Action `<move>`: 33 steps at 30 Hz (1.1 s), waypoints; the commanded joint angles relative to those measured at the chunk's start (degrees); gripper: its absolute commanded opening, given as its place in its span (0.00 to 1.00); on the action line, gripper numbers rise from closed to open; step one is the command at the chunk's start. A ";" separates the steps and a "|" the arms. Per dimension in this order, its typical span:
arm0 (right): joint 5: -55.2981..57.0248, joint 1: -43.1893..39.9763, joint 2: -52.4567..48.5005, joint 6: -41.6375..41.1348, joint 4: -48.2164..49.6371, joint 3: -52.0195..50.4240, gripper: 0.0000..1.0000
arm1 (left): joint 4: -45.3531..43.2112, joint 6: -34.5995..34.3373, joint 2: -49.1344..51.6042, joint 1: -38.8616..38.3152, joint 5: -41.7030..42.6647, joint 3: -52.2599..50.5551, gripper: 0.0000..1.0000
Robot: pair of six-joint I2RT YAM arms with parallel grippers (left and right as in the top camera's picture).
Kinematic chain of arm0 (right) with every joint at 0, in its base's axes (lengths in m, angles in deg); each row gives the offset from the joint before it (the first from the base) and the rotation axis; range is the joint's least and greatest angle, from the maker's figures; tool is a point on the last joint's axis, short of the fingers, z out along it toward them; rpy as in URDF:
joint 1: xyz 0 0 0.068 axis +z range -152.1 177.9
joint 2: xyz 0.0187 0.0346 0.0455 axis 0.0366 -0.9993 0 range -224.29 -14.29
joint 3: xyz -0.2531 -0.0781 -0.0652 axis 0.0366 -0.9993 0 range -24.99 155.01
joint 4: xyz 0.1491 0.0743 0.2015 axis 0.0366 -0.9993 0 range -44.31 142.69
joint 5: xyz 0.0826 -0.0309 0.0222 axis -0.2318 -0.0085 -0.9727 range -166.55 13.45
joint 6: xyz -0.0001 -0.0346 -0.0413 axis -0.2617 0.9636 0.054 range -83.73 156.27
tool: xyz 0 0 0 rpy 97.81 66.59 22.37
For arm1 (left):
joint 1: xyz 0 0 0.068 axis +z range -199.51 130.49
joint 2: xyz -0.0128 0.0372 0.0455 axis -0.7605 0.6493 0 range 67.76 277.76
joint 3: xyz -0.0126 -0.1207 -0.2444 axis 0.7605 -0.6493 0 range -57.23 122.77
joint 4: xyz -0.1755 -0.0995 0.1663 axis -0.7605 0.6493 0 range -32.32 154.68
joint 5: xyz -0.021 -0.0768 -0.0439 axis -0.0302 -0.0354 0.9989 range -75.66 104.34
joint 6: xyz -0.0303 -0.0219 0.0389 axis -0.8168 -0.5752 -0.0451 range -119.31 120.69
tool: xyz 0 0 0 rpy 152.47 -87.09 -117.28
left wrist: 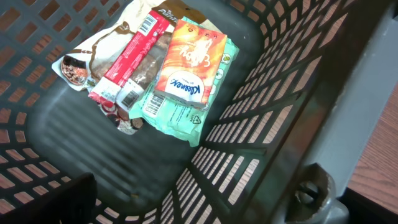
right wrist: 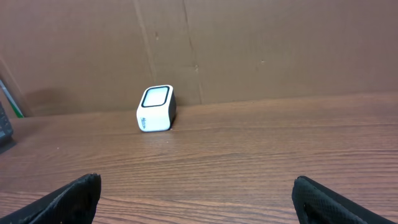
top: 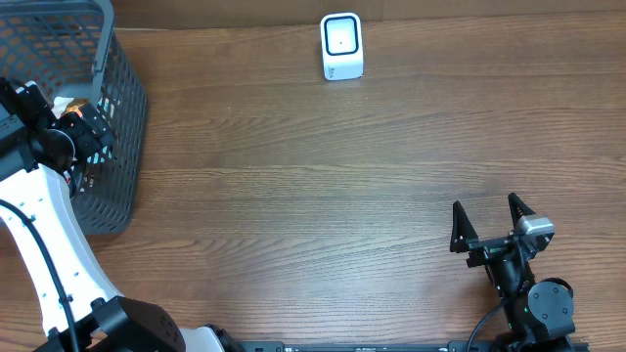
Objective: Scan the item barcode
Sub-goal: 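Lower the left gripper into the basket toward the orange-and-teal wipes pack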
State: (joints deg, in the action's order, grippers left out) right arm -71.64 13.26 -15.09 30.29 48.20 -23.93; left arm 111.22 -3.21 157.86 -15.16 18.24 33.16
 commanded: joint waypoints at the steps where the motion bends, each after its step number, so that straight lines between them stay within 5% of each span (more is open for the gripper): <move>1: 0.09 -0.33 0.35 -0.22 0.24 -0.61 1.00 | -0.24 0.50 0.11 0.24 0.17 1.16 1.00; 15: 0.09 -0.33 0.35 -0.22 0.22 -0.61 1.00 | -1.95 0.48 1.01 0.85 -2.47 1.16 1.00; 25: 0.09 -0.33 0.35 -0.22 0.24 -0.61 1.00 | -5.86 0.24 1.01 2.16 14.93 5.09 1.00; 33: 0.09 -0.33 0.35 -0.22 0.24 -0.61 1.00 | -5.33 -1.92 0.98 2.29 15.10 16.31 1.00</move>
State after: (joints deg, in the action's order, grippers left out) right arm -71.66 13.26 -15.09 30.29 48.17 -23.93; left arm 105.86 -3.89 159.09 -13.35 31.75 45.36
